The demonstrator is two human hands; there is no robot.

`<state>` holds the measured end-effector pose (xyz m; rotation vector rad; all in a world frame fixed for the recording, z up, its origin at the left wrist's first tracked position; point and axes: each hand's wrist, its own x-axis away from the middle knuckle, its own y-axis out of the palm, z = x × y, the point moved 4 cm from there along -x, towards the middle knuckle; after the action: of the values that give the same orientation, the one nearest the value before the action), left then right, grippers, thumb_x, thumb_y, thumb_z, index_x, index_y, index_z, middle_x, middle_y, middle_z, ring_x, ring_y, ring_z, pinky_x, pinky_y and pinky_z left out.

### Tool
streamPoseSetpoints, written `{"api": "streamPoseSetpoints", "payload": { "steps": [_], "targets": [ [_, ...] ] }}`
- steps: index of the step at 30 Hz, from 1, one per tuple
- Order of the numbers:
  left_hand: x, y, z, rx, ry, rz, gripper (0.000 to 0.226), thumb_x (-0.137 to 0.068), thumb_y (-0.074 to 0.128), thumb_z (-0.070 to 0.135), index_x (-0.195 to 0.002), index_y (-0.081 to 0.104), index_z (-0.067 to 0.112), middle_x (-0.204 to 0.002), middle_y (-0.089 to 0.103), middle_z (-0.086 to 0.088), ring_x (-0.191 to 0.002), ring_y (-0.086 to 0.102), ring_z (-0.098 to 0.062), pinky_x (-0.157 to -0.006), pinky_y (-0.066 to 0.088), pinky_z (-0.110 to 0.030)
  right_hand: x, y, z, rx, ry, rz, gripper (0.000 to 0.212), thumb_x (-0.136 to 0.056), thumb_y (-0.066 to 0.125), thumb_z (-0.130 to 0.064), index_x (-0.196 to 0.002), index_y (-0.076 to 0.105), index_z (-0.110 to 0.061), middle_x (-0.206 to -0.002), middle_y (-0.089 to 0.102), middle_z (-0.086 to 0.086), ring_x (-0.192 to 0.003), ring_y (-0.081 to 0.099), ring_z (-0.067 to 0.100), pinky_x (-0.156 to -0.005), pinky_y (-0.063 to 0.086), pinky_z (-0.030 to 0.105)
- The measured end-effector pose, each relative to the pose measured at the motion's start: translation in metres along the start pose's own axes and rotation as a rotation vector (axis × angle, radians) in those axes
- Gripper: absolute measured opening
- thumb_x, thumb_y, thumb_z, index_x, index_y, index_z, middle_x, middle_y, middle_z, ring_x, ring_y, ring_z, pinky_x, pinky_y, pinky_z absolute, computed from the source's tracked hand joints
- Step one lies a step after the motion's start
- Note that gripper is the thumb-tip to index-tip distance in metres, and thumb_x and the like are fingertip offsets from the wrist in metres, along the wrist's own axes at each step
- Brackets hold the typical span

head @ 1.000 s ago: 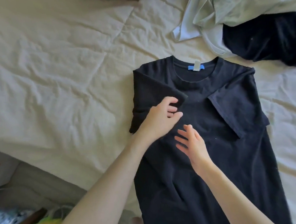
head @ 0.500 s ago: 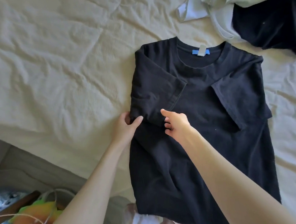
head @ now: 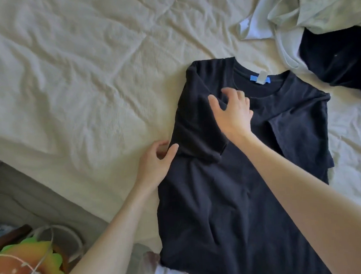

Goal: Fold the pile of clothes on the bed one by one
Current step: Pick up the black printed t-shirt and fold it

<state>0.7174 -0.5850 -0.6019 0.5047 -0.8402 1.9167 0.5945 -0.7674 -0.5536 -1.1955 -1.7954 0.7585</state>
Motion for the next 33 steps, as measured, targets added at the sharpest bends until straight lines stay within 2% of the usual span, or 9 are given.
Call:
{"api": "streamPoseSetpoints", "payload": {
  "steps": [4, 9, 12, 18, 21, 23, 27, 31, 33],
  "targets": [
    [-0.002, 0.012, 0.001, -0.157, 0.049, 0.079, 0.021, -0.089, 0.057, 0.041, -0.079, 0.054, 0.023, -0.070, 0.055, 0.012, -0.076, 0.059, -0.019, -0.064, 0.039, -0.027, -0.048, 0.017, -0.049, 0.093, -0.180, -0.070, 0.044, -0.092, 0.048, -0.052, -0.114, 0.057, -0.015, -0.117, 0.052, 0.001, -0.117, 0.042, 0.023, -0.093, 0.030, 0.038],
    [-0.004, 0.015, -0.013, -0.115, -0.023, 0.059, 0.036, -0.093, 0.052, 0.036, -0.119, 0.057, 0.012, -0.110, 0.063, 0.001, -0.101, 0.057, -0.018, -0.082, 0.040, -0.025, -0.075, 0.030, -0.062, -0.161, -0.120, -0.116, 0.021, -0.094, 0.052, -0.027, -0.098, 0.066, -0.012, -0.080, 0.059, -0.005, -0.074, 0.053, 0.009, -0.071, 0.042, 0.025],
    [-0.003, 0.016, -0.017, -0.118, -0.032, 0.029, 0.031, -0.092, 0.053, 0.038, -0.111, 0.059, 0.014, -0.100, 0.062, 0.005, -0.098, 0.059, -0.017, -0.078, 0.040, -0.025, -0.080, 0.033, -0.058, -0.265, -0.122, -0.185, 0.022, -0.094, 0.054, -0.033, -0.099, 0.069, -0.017, -0.093, 0.068, -0.001, -0.086, 0.059, 0.011, -0.078, 0.046, 0.024],
    [-0.003, 0.019, -0.016, 0.063, -0.099, -0.074, 0.030, -0.077, 0.062, 0.060, -0.086, 0.060, 0.031, -0.082, 0.065, 0.018, -0.079, 0.060, 0.002, -0.067, 0.043, -0.019, -0.055, 0.008, 0.015, -0.028, -0.064, -0.228, 0.047, -0.081, 0.053, -0.066, -0.105, 0.050, -0.026, -0.086, 0.056, -0.012, -0.079, 0.052, 0.003, -0.062, 0.037, 0.018],
    [-0.007, 0.020, -0.016, 0.039, -0.076, -0.083, 0.029, -0.082, 0.061, 0.055, -0.093, 0.062, 0.028, -0.088, 0.065, 0.017, -0.085, 0.060, -0.001, -0.074, 0.046, -0.022, -0.048, -0.005, 0.065, 0.072, 0.084, -0.386, 0.042, -0.083, 0.065, -0.050, -0.110, 0.055, -0.020, -0.096, 0.058, -0.005, -0.090, 0.053, 0.013, -0.076, 0.040, 0.025],
    [-0.009, 0.019, -0.017, 0.031, -0.076, -0.084, 0.023, -0.084, 0.061, 0.050, -0.093, 0.062, 0.029, -0.088, 0.066, 0.016, -0.085, 0.061, -0.001, -0.075, 0.047, -0.021, -0.050, -0.010, 0.082, -0.017, 0.168, -0.403, 0.030, -0.086, 0.067, -0.031, -0.106, 0.062, -0.009, -0.081, 0.063, -0.002, -0.085, 0.056, 0.016, -0.074, 0.041, 0.024],
    [-0.012, 0.019, -0.019, 0.027, -0.075, -0.083, 0.021, -0.086, 0.062, 0.042, -0.090, 0.062, 0.022, -0.086, 0.067, 0.011, -0.081, 0.062, -0.005, -0.073, 0.048, -0.022, -0.051, -0.019, 0.093, -0.259, 0.370, -0.280, 0.031, -0.086, 0.067, -0.022, -0.113, 0.057, -0.012, -0.072, 0.058, -0.003, -0.065, 0.051, 0.009, -0.061, 0.041, 0.020],
    [-0.011, 0.019, -0.017, 0.017, -0.084, -0.065, 0.027, -0.085, 0.063, 0.044, -0.088, 0.063, 0.018, -0.085, 0.067, 0.006, -0.080, 0.063, -0.009, -0.074, 0.049, -0.026, -0.030, -0.020, 0.093, -0.063, 0.362, -0.041, 0.031, -0.090, 0.060, -0.031, -0.111, 0.058, -0.009, -0.101, 0.062, 0.004, -0.097, 0.057, 0.020, -0.081, 0.042, 0.030],
    [-0.009, 0.019, -0.015, 0.014, -0.085, -0.063, 0.026, -0.084, 0.062, 0.048, -0.088, 0.062, 0.022, -0.085, 0.067, 0.011, -0.080, 0.062, -0.004, -0.074, 0.049, -0.023, -0.007, -0.019, 0.073, 0.130, 0.118, 0.169, 0.034, -0.091, 0.056, -0.034, -0.116, 0.055, -0.010, -0.114, 0.057, 0.008, -0.109, 0.050, 0.027, -0.086, 0.037, 0.036]
  ]
}}
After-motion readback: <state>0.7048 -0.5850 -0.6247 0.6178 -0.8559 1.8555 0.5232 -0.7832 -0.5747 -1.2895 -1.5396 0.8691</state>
